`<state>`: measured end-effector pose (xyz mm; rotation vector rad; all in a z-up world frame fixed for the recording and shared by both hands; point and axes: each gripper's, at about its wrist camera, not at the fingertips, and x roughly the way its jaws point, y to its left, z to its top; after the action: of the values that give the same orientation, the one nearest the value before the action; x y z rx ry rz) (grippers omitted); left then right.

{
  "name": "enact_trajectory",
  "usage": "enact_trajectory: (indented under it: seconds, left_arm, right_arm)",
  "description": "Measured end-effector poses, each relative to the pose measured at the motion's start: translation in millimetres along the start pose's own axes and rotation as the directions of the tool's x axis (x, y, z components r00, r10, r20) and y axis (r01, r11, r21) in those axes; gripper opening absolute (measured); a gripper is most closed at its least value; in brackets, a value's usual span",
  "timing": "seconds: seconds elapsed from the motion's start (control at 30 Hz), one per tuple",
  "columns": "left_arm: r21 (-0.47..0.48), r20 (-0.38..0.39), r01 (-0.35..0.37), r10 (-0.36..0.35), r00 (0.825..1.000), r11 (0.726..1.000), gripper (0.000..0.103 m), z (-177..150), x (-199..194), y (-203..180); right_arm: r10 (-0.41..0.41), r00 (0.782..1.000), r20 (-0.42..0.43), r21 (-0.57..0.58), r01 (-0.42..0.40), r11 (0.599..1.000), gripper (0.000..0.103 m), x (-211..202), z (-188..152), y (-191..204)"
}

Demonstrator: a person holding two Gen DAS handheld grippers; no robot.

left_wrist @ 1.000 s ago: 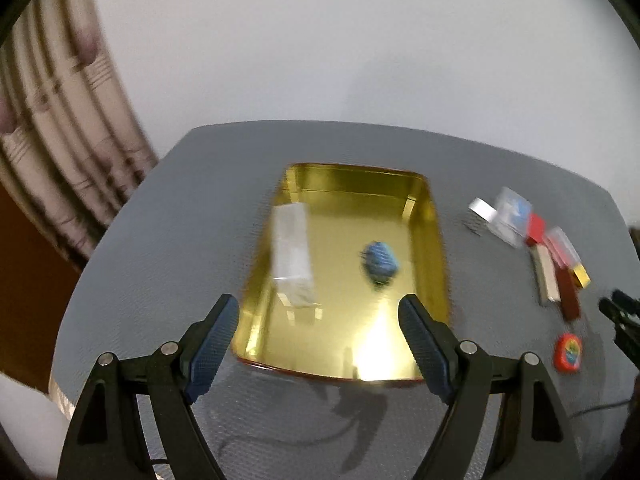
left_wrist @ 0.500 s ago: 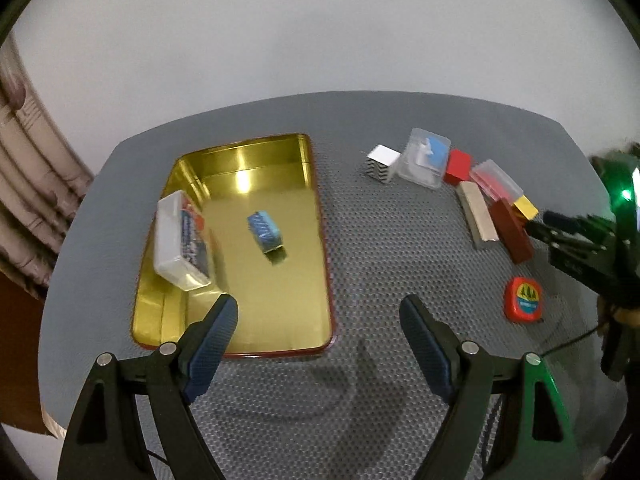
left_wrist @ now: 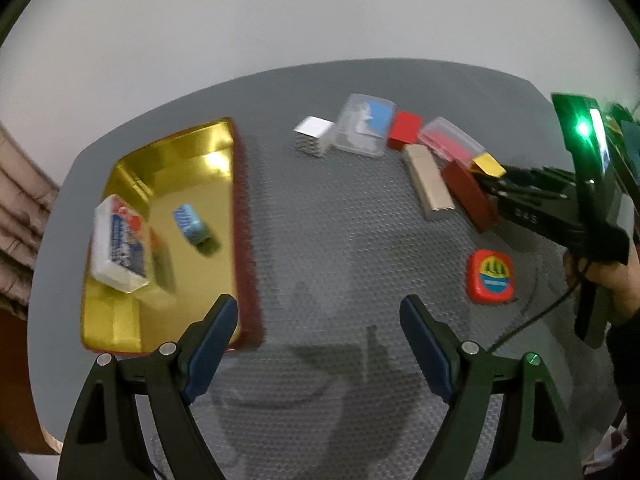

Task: Organize rigid objects
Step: 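Grasp the yellow block with the right gripper and lift, then grasp the red tape measure with the left gripper while the right holds the yellow block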

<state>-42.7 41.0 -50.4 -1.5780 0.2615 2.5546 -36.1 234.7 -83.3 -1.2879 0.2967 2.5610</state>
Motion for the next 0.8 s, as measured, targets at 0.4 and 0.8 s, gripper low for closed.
enact_trajectory:
  seconds: [0.4, 0.8]
  left_arm:
    - [0.132, -0.06, 0.148, -0.141, 0.988, 0.98, 0.081, 6.0, 27.3, -78.0]
    - [0.154, -0.128, 0.203, -0.184, 0.975, 0.967, 0.08, 18.1, 62.1, -122.1]
  right_arm:
    - [-0.119, 0.991, 0.062, 0.061, 0.115, 0.992, 0.033, -20.0, -33.2, -29.1]
    - [-0.173, 0.983, 0.055, 0.129, 0.164, 0.978, 0.033, -19.1, -42.5, -44.5]
